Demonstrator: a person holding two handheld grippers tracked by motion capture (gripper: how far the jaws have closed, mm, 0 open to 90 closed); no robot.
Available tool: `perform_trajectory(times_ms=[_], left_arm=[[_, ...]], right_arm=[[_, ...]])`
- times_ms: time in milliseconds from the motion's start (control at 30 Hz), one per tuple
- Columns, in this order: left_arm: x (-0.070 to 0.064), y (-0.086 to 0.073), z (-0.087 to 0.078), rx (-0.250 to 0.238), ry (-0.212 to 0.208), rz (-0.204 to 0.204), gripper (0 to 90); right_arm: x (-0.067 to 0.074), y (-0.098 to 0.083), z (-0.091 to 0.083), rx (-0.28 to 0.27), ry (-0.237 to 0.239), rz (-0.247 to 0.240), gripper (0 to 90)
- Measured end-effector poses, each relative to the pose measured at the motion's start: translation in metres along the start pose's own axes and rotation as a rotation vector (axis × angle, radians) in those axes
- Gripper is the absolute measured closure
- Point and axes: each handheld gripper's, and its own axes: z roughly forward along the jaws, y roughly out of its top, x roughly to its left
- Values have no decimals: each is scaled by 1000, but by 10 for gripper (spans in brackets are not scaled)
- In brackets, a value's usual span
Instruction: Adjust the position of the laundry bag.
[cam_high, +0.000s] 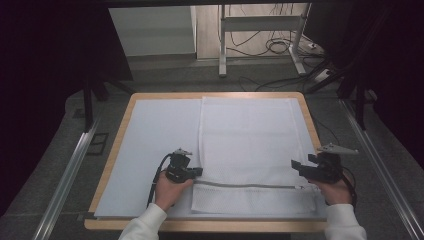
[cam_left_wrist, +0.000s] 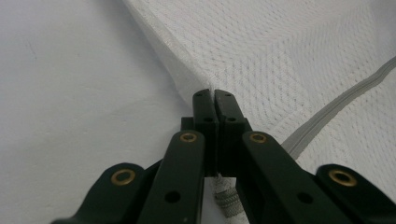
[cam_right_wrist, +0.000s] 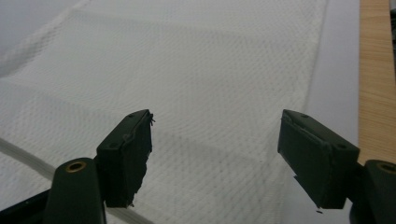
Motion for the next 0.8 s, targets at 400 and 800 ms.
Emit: perform_trajectory(times_ms=[400, 800], left_arm=[[0, 1, -1, -4, -10, -1, 899], [1, 1, -2, -5, -20, 1, 899]], right_arm=[[-20, -6, 15, 93, -47, 46, 323], [-26, -15, 28, 174, -61, 48, 381]])
